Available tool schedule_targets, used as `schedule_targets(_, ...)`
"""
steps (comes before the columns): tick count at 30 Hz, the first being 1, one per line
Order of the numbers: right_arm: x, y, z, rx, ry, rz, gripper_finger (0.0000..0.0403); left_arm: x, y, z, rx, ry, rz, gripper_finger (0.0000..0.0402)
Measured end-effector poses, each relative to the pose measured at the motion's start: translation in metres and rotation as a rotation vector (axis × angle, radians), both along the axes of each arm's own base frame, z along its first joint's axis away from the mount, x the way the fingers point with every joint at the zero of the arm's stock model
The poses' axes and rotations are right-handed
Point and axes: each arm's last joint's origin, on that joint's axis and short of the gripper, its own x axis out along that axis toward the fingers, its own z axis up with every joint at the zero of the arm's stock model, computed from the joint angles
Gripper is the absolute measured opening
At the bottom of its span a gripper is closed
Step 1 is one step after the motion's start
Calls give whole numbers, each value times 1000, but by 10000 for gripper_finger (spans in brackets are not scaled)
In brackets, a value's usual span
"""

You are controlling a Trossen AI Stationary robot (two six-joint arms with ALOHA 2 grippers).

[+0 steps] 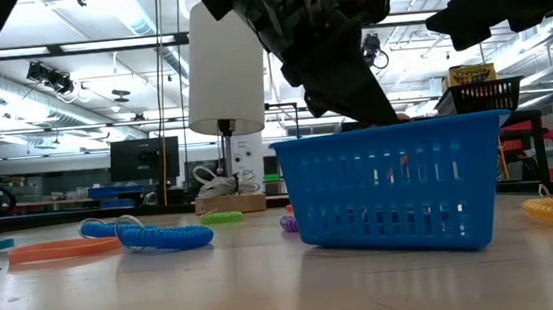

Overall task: Pick & Place Office Desk Supplies
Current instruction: Put the orange rubber band into the blue bin

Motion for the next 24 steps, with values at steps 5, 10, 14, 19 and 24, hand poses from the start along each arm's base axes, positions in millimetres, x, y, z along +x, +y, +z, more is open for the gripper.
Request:
schedule_targets(5, 0, 0, 0, 0, 0, 0, 169, 0, 0, 1, 46, -14, 15, 102)
schedule_targets(10, 0, 0, 0, 0, 0, 0, 169, -1, -2, 4, 74, -30, -9, 151)
schedule_targets(14, 0, 0, 0, 0, 1, 0, 169, -1, -3, 3, 80, -29, -18, 181)
schedule_targets(19, 0, -1, -1, -10, 7, -28, 170, -4, -4, 7, 113, -35, -60, 198)
schedule_targets(24, -1, -4, -4, -41, 36, -91, 188, -6, -9, 12, 108, -48, -99, 199)
